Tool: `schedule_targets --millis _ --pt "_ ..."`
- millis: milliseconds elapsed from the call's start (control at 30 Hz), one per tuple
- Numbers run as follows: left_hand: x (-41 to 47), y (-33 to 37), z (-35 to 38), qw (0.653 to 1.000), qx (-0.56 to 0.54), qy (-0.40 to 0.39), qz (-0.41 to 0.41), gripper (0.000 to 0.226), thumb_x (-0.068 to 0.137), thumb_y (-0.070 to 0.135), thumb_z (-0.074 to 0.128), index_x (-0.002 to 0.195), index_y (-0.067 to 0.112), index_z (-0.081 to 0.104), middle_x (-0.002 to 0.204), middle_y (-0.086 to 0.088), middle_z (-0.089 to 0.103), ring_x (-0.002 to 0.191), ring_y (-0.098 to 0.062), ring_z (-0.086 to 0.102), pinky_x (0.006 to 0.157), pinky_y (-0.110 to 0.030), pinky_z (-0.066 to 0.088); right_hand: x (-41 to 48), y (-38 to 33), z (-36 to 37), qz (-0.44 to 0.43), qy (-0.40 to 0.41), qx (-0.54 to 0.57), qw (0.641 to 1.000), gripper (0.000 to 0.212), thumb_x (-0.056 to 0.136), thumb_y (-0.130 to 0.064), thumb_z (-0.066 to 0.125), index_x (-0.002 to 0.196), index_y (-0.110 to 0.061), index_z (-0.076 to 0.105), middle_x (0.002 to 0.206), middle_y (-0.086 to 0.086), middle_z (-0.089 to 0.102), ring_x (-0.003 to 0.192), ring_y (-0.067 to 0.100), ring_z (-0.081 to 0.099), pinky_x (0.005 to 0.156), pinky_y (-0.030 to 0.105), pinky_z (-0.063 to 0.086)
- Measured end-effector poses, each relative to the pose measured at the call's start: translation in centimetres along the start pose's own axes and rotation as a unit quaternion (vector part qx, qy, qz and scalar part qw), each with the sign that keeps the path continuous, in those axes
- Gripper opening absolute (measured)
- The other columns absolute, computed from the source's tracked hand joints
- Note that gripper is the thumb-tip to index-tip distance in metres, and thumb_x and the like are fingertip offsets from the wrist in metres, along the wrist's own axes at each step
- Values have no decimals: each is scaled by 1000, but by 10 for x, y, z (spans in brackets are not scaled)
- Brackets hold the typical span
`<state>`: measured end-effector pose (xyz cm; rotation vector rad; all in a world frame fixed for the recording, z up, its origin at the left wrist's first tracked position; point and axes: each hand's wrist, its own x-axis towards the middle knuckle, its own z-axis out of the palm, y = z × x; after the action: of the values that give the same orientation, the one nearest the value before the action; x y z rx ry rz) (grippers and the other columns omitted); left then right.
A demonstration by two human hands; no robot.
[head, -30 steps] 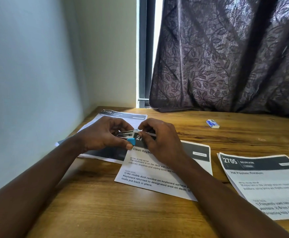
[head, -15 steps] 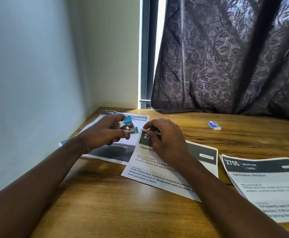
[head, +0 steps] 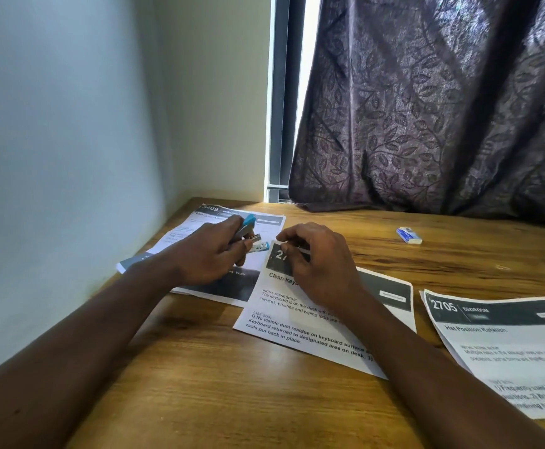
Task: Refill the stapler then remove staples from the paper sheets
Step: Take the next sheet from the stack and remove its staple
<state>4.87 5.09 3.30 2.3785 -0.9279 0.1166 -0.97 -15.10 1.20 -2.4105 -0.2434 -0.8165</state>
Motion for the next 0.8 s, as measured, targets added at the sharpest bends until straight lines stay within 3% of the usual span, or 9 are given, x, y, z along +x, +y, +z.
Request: schedule_targets --millis 133,267,433,533,800 --pt "0 2 1 995 99 -11 -8 27 100 29 57 82 33 37 75 12 53 69 -14 51 58 -27 33 0 1 1 -2 1 8 1000 18 93 -17 67 110 -20 73 105 -2 72 99 15 62 92 43 54" --pt "2 4 3 991 134 -9 4 27 95 29 64 82 35 41 77 17 52 69 -7 51 57 -20 31 1 2 1 -4 2 22 1000 17 92 -18 68 108 -21 74 101 -4 71 97 15 63 91 44 54" --pt "2 6 4 997 65 -9 33 28 87 26 73 85 39 48 83 15 59 73 -9 55 61 -14 36 1 0 1 -13 -5 20 1000 17 92 -17 70 107 -22 74 98 -4 71 95 15 62 90 43 53" --pt "0 9 4 999 -5 -37 35 24 76 37 67 95 36 53 88 11 64 75 -10 57 62 -10 41 0 0 1 -15 -10 20 1000 19 92 -13 70 109 -20 75 101 -3 72 96 15 63 90 43 54" --pt "3 -2 3 984 -141 -103 -46 50 67 58 63 112 36 57 110 8 71 102 -16 64 82 -26 49 0 1 0 -17 -1 31 999 22 92 -8 69 109 -17 78 102 -1 74 95 14 65 90 40 56"
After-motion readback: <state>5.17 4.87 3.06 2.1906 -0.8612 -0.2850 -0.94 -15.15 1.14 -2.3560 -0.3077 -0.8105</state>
